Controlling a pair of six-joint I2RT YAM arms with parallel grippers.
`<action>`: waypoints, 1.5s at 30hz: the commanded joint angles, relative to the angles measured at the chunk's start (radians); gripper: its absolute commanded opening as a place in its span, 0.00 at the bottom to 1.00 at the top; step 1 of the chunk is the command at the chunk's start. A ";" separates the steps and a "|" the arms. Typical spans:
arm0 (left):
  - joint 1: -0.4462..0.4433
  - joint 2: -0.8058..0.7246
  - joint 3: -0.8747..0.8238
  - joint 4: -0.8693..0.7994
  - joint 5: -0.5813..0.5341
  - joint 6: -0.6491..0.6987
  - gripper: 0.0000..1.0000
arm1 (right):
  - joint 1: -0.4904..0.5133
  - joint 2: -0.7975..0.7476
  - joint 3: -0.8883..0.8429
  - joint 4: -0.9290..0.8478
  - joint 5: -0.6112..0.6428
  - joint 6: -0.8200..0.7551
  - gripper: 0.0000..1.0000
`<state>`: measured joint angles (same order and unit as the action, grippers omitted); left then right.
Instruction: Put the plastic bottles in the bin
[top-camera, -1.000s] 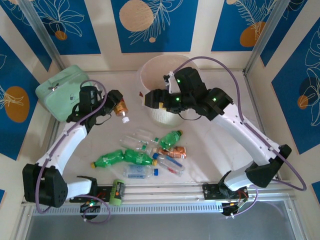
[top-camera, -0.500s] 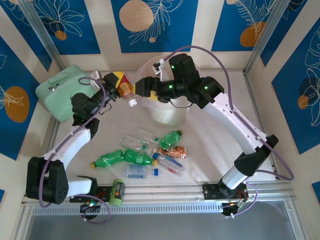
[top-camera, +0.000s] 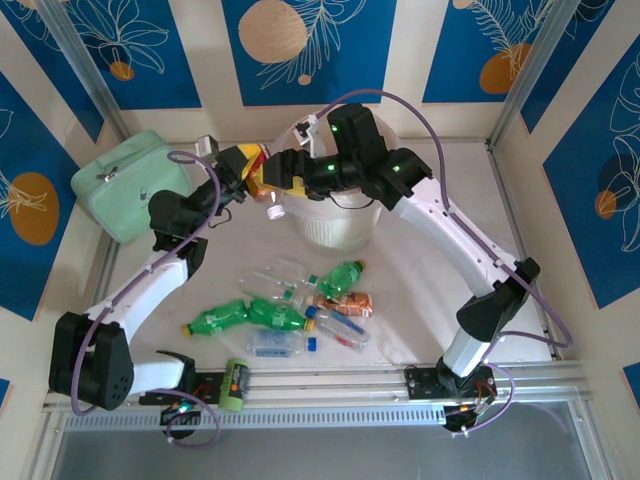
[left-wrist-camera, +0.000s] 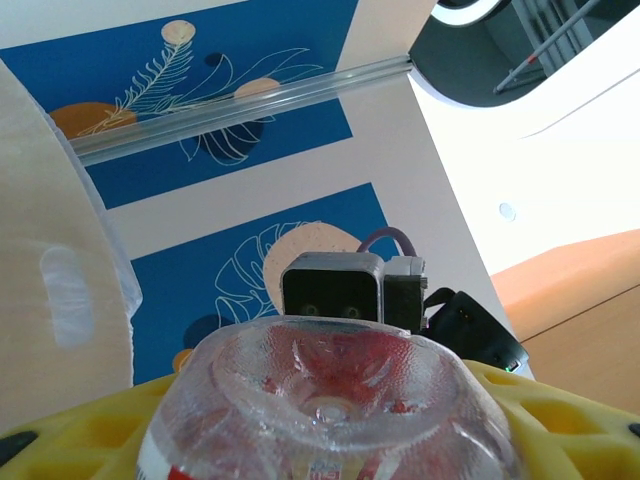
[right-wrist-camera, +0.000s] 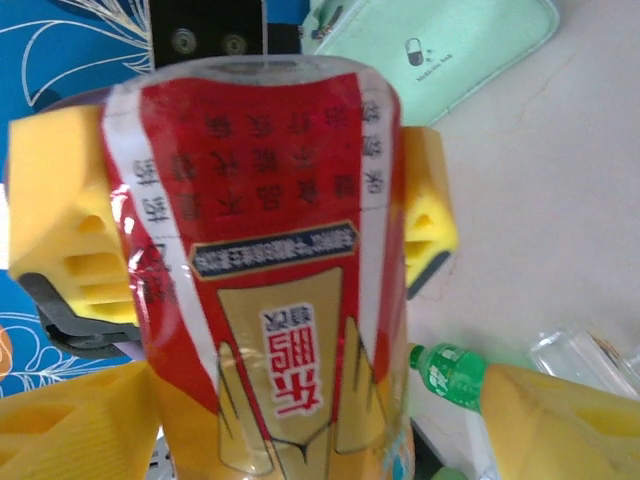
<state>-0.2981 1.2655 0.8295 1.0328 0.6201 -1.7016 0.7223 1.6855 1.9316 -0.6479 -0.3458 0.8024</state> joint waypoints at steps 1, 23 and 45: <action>-0.015 -0.003 0.031 0.092 -0.005 -0.028 0.54 | 0.008 0.010 -0.001 0.055 -0.053 0.016 0.79; -0.020 0.025 0.004 0.085 -0.028 -0.026 0.77 | 0.009 -0.001 -0.048 0.137 -0.077 0.065 0.54; 0.001 -0.367 0.248 -1.699 -0.681 0.930 1.00 | -0.274 0.153 0.324 -0.349 0.198 -0.148 0.52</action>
<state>-0.3050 0.8867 1.0851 -0.3313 0.1280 -0.9131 0.4534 1.7885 2.2120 -0.8825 -0.1917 0.7246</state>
